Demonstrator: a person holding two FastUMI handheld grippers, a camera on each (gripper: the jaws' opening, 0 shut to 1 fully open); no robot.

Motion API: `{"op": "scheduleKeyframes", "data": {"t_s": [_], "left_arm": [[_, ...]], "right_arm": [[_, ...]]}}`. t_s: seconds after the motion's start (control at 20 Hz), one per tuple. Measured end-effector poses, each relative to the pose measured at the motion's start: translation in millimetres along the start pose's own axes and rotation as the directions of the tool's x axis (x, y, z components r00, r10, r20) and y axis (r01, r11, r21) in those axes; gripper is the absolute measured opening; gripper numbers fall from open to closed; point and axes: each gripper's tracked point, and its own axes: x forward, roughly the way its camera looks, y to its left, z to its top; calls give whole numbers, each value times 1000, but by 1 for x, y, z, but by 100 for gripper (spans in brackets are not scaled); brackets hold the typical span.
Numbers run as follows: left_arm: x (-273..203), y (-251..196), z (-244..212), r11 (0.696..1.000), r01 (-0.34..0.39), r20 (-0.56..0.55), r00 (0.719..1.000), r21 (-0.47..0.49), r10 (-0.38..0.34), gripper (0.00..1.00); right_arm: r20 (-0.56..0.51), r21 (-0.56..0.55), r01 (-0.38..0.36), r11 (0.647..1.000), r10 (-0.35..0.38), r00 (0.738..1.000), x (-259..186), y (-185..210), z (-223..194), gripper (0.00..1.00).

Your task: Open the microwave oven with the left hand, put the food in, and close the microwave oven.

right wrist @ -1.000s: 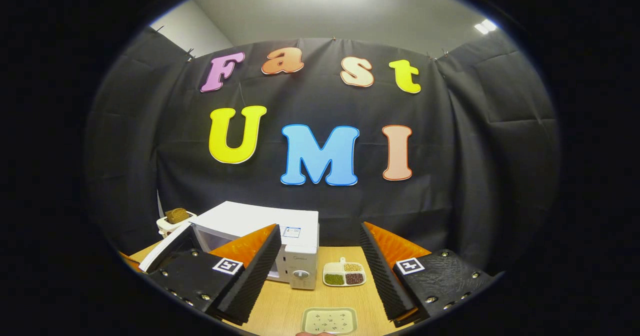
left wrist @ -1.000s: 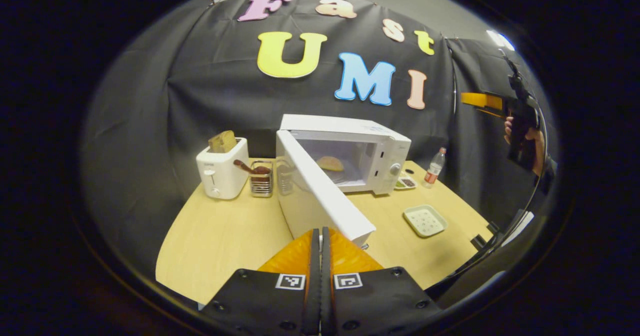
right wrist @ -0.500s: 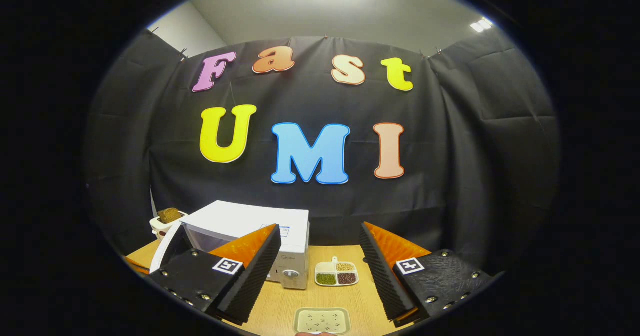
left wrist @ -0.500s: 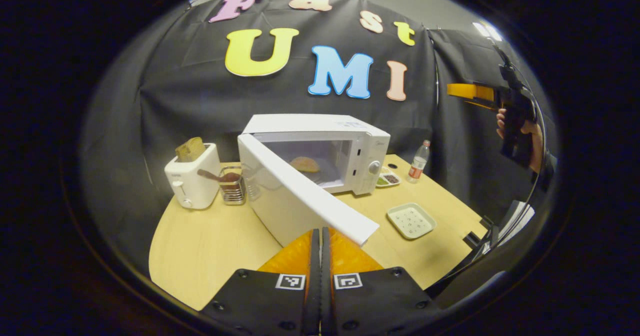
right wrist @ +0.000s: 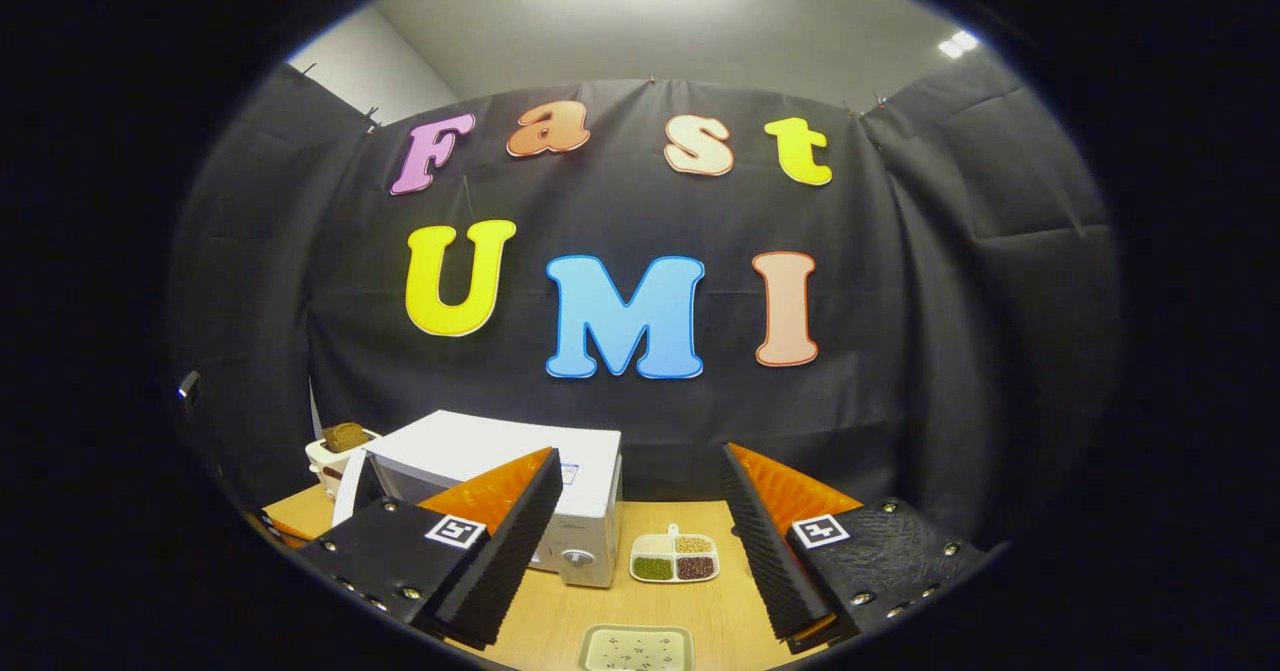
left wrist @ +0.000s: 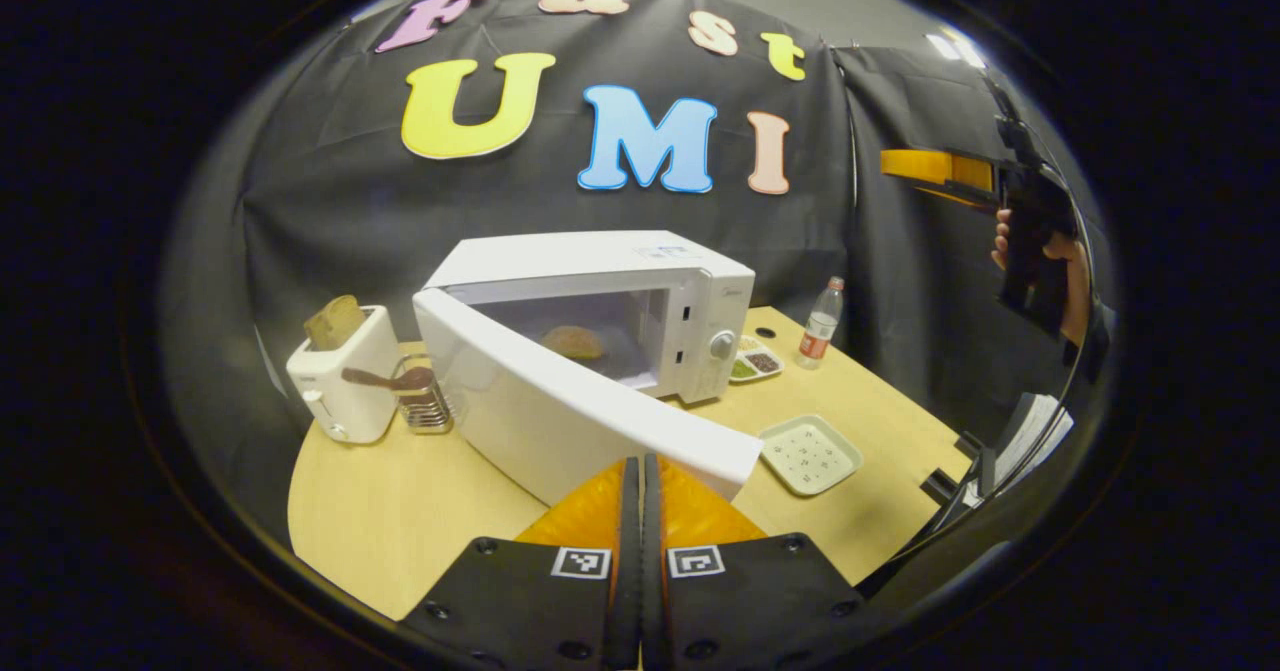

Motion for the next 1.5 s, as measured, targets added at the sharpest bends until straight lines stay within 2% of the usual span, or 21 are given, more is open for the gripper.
{"op": "scheduleKeyframes", "data": {"t_s": [0.6,1.0,1.5], "left_arm": [[75,-36,29,999,44,-36,998,24,-43,7],[126,-53,51,993,34,-89,996,112,-24,7],[177,-57,74,990,21,-112,994,142,-5,6]], "right_arm": [[-24,2,37,999,-37,999,13,-45,-1,95],[-49,31,62,998,-60,997,26,-74,-12,95],[-81,79,98,992,-92,993,39,-107,-30,95]]}}
